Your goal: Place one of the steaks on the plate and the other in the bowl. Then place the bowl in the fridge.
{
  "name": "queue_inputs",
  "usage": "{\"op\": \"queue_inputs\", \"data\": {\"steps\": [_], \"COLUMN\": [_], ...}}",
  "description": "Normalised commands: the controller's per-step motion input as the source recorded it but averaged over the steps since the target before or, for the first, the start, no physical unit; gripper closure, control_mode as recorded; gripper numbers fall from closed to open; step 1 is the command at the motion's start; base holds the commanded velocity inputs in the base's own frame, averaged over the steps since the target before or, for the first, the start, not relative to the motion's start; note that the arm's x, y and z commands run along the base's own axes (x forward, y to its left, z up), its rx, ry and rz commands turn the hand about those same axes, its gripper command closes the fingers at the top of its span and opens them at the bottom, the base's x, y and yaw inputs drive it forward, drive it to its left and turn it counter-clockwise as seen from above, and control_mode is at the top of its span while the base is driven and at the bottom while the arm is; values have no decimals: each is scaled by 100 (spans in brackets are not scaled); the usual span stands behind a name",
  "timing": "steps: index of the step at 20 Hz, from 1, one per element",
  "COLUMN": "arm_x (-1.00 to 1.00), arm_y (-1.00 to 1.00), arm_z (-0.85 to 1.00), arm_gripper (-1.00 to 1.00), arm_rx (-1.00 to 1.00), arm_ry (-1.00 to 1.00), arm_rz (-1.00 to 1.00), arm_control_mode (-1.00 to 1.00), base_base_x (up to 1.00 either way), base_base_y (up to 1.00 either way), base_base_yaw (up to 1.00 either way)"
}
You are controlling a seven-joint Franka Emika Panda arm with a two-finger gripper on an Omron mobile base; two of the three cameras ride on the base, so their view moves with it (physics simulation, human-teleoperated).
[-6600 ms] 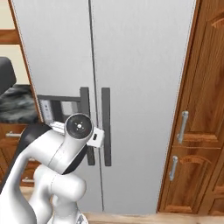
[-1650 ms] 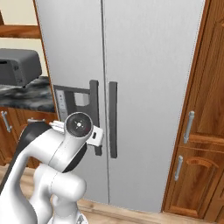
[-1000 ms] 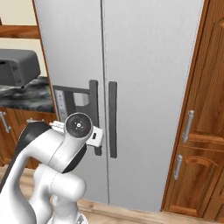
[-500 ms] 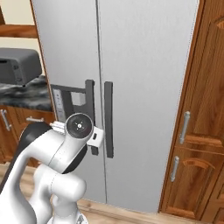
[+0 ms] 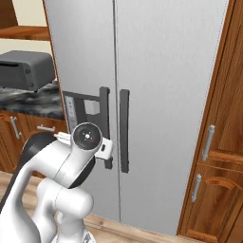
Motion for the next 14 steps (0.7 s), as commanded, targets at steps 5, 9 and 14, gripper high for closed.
{"op": "queue_inputs", "data": {"steps": [5, 9, 14], "arm_x": [13, 44, 52], "arm_y": [-3, -5, -31], "arm_z": [0, 0, 0], "arm_gripper": [-100, -100, -100], "arm_rx": [0, 0, 0], "arm_ry": [0, 2, 12], "arm_rz": [0, -23, -36], "arm_control_mode": [-100, -100, -100], "base_base_x": [0, 0, 0], "base_base_y": [0, 0, 0], "base_base_yaw": [0, 0, 0]}}
